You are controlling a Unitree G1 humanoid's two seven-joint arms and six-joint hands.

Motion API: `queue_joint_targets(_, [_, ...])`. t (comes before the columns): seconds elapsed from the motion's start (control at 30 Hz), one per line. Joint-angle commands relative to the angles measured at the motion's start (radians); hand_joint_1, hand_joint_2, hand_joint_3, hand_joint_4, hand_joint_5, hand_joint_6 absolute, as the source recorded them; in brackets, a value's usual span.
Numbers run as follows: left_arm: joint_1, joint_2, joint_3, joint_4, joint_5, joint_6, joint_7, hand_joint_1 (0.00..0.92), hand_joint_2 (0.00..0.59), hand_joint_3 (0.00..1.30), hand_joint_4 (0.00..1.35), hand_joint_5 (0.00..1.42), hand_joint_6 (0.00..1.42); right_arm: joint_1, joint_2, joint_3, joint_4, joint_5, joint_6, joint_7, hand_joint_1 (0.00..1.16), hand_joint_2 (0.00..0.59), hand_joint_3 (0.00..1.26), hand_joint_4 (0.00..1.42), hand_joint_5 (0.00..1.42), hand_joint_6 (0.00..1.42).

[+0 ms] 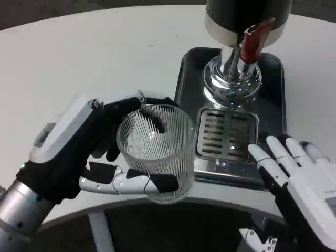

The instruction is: Grasp the cup under the faucet to collect the drink, then remove the cup.

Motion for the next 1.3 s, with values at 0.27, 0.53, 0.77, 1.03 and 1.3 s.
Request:
queue_joint_targets(0.27, [-0.179,-0.001,-0.036,0.165,0.097,0.009,0.101,0.473,0.047,0.98,1.11,1.29,1.42,0.035,0.132,0.001,-0.013,0.024,-0.045,-0.024,0.49,0.433,0.09,0.00,0.00,0.00])
queue_joint_targets(0.53, [-0.319,0.008,-0.076,0.334,0.178,0.003,0.168,0.473,0.047,0.98,1.11,1.29,1.42,0.050,0.148,-0.032,-0.013,0.058,-0.089,-0.031,0.49,0.433,0.09,0.00,0.00,0.00])
queue_joint_targets(0.77, [-0.380,0.017,-0.120,0.464,0.243,-0.009,0.235,0.476,0.045,0.98,1.11,1.29,1.42,0.062,0.163,-0.052,-0.013,0.082,-0.126,-0.023,0.49,0.433,0.10,0.00,0.00,0.00])
queue_joint_targets(1.03, [-0.488,0.019,-0.181,0.619,0.306,-0.045,0.316,0.480,0.045,0.98,1.11,1.29,1.42,0.065,0.175,-0.035,-0.013,0.082,-0.146,-0.008,0.49,0.433,0.10,0.00,0.00,0.00])
queue_joint_targets(1.3, [-0.594,-0.003,-0.252,0.736,0.351,-0.061,0.385,0.480,0.048,0.98,1.11,1.29,1.42,0.062,0.180,-0.019,-0.013,0.073,-0.145,0.002,0.49,0.433,0.10,0.00,0.00,0.00])
